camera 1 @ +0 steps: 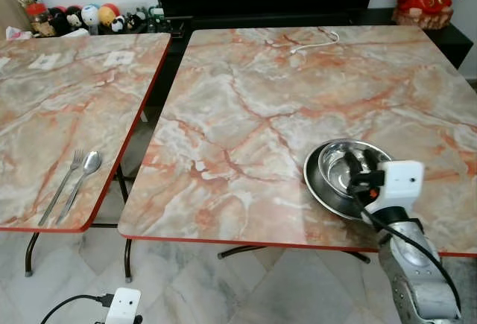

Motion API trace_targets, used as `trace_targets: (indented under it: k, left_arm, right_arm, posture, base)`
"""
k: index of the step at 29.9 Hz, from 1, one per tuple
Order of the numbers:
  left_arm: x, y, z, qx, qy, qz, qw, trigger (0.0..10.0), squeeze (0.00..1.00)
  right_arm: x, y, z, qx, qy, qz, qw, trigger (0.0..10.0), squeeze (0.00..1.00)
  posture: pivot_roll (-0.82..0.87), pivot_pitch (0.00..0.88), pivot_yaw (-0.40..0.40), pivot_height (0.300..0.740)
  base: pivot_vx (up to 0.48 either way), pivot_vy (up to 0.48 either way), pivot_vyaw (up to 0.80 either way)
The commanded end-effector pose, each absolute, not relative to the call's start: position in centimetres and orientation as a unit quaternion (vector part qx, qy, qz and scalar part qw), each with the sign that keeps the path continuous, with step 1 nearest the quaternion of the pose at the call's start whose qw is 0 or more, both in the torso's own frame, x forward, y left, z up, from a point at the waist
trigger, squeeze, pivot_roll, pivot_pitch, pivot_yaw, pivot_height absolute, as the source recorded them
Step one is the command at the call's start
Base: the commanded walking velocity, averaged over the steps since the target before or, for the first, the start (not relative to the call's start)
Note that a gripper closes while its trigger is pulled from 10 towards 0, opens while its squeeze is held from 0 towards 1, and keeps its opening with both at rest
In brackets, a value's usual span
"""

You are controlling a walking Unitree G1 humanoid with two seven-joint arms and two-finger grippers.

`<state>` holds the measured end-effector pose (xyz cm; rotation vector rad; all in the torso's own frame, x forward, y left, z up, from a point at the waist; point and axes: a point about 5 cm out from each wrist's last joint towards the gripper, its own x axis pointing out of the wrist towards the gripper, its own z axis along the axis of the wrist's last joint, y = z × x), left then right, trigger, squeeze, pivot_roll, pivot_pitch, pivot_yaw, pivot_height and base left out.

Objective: Setting the table

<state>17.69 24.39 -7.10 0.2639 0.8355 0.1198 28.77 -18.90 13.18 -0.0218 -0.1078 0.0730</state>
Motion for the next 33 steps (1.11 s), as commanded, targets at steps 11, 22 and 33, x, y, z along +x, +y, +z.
trace_targets:
  k: [11, 22, 33]
  left_arm:
    - [16.55, 23.87, -7.83, 0.109, 0.421, 0.074, 0.897, 10.0, 0.0]
    - [16.76, 24.17, -7.66, 0.108, 0.418, 0.081, 0.898, 10.0, 0.0]
    - [16.61, 24.36, -7.67, 0.11, 0.419, 0.083, 0.897, 10.0, 0.0]
  right_arm:
    - [29.36, -18.89, 12.5, -0.019, -0.066, 0.036, 0.997, 10.0, 0.0]
    - [29.44, -19.18, 12.72, -0.002, -0.078, 0.0, 0.997, 10.0, 0.0]
    - [29.54, -18.59, 12.95, 0.015, -0.086, -0.007, 0.996, 10.0, 0.0]
  posture:
    - [-0.11, 0.0, 0.008, 0.74]
    - [-0.11, 0.05, 0.021, 0.74]
    - [-0.1, 0.074, 0.029, 0.74]
  base:
    - [0.0, 0.032, 0.0]
    - [0.0, 0.474, 0.1]
    - [0.0, 0.48, 0.0]
